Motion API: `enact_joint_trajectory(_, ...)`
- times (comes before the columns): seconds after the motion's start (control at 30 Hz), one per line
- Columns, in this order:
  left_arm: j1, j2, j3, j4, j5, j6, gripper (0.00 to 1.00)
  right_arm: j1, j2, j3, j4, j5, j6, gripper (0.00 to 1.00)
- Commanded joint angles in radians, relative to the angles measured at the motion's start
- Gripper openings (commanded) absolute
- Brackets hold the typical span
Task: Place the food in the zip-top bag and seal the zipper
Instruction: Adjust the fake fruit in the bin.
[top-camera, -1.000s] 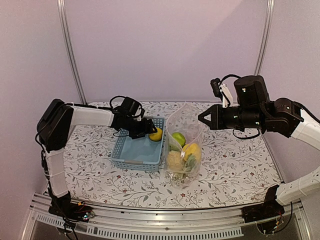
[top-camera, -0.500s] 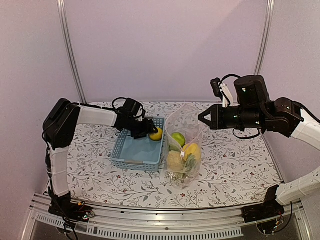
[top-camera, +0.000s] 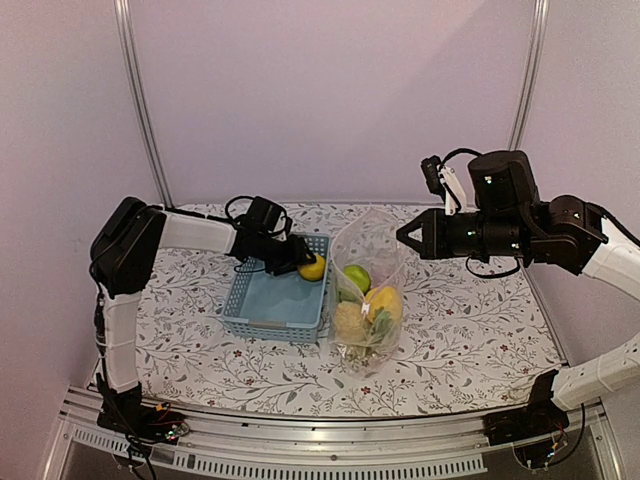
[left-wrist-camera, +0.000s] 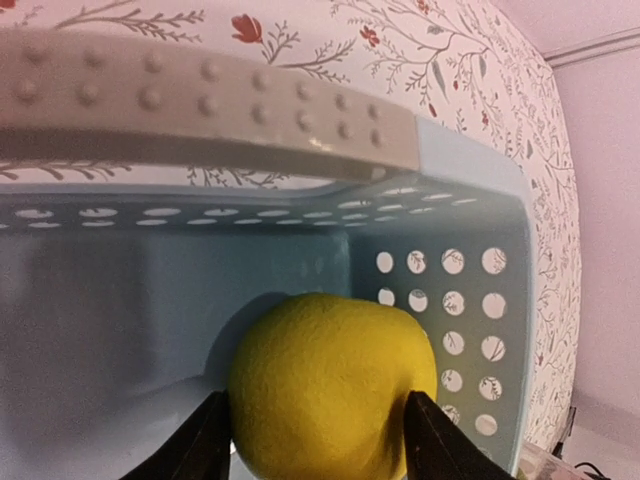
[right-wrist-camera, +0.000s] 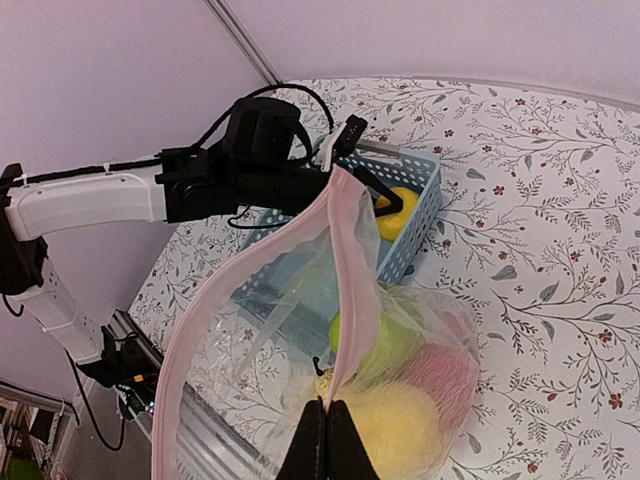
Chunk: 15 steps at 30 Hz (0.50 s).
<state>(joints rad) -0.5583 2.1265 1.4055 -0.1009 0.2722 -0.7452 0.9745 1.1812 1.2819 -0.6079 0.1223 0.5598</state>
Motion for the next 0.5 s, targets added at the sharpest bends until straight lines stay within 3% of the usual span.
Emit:
enact_joint_trajectory(0.0, 0.012, -0.041, -0.051, 0.024, -0.028, -0.018, 0.56, 0.004, -0.017, 0.013, 0.003, 0.020, -0.009, 0.00)
enact_joint_trajectory(0.47, 0.012, -0.230, -0.175, 0.076, -0.085, -0.021, 0.51, 0.003, -0.018, 0.010, 0.006, 0.017, -0.003, 0.00)
